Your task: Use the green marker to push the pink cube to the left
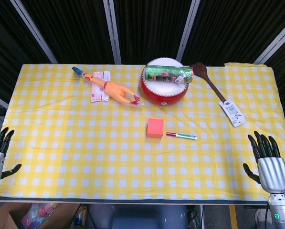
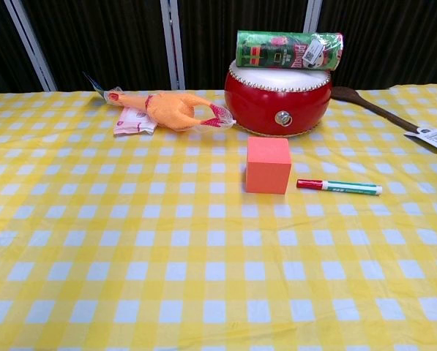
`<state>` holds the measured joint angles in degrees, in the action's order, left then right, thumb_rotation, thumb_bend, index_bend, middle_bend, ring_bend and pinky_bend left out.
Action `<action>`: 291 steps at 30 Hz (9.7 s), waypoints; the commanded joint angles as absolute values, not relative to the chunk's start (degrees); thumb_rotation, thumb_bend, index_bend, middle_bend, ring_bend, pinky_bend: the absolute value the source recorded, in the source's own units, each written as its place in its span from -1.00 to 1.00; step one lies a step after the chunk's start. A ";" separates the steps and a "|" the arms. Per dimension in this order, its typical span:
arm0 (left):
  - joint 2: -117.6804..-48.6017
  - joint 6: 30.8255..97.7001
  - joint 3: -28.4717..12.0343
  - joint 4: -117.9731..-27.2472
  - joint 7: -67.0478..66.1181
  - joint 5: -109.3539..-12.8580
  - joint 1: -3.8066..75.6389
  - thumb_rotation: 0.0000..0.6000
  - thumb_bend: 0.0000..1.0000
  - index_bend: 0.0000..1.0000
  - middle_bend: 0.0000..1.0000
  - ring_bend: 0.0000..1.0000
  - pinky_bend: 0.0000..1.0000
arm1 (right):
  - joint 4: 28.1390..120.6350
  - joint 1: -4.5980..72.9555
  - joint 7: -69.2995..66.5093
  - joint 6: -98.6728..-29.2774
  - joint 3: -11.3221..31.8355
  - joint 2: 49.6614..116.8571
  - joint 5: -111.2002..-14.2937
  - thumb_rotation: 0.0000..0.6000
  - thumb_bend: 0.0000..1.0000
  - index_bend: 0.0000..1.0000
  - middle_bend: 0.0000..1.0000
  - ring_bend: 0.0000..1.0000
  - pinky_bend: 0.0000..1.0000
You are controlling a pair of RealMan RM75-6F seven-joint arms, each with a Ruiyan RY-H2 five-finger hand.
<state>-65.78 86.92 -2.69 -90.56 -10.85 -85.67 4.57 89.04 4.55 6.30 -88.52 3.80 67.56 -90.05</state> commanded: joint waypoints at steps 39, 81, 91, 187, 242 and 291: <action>-64.08 85.92 -2.12 -91.74 -7.45 -85.36 4.30 1.00 -0.97 -1.00 -1.00 -1.00 -1.00 | 93.02 26.26 32.11 -66.30 15.69 85.42 -57.35 1.00 -0.29 -0.32 -0.75 -1.00 -0.91; -63.39 83.26 -2.56 -92.76 -6.36 -83.02 5.21 1.00 -0.97 -1.00 -1.00 -1.00 -1.00 | 74.48 34.76 30.56 -64.93 17.25 100.53 -45.71 1.00 -0.29 -0.20 -0.71 -1.00 -0.91; -63.28 83.17 -2.71 -92.94 -6.07 -82.61 5.22 1.00 -0.97 -1.00 -1.00 -1.00 -1.00 | 71.05 35.28 29.69 -63.91 17.41 102.63 -45.10 1.00 -0.29 -0.14 -0.67 -1.00 -0.91; -62.21 82.45 -2.22 -93.94 -2.99 -83.06 5.44 1.00 -0.97 -1.00 -1.00 -1.00 -1.00 | 73.38 38.29 20.91 -57.09 15.64 95.07 -53.46 1.00 -0.24 0.32 -0.46 -0.91 -0.88; -61.52 82.90 -2.01 -94.77 -0.79 -83.95 5.31 1.00 -0.97 -1.00 -1.00 -1.00 -1.00 | 81.28 41.14 34.79 -66.57 15.20 102.98 -47.62 1.00 -0.19 0.32 -0.46 -0.90 -0.88; -59.92 82.48 -1.88 -95.41 2.28 -82.51 4.46 1.00 -0.94 -1.00 -1.00 -1.00 -1.00 | 67.66 53.75 40.08 -64.32 23.75 121.65 -43.68 1.00 -0.19 0.32 -0.46 -0.90 -0.88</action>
<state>-59.94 82.46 -1.86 -95.44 2.24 -82.56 4.49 67.67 53.81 40.05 -64.25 23.82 121.71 -43.60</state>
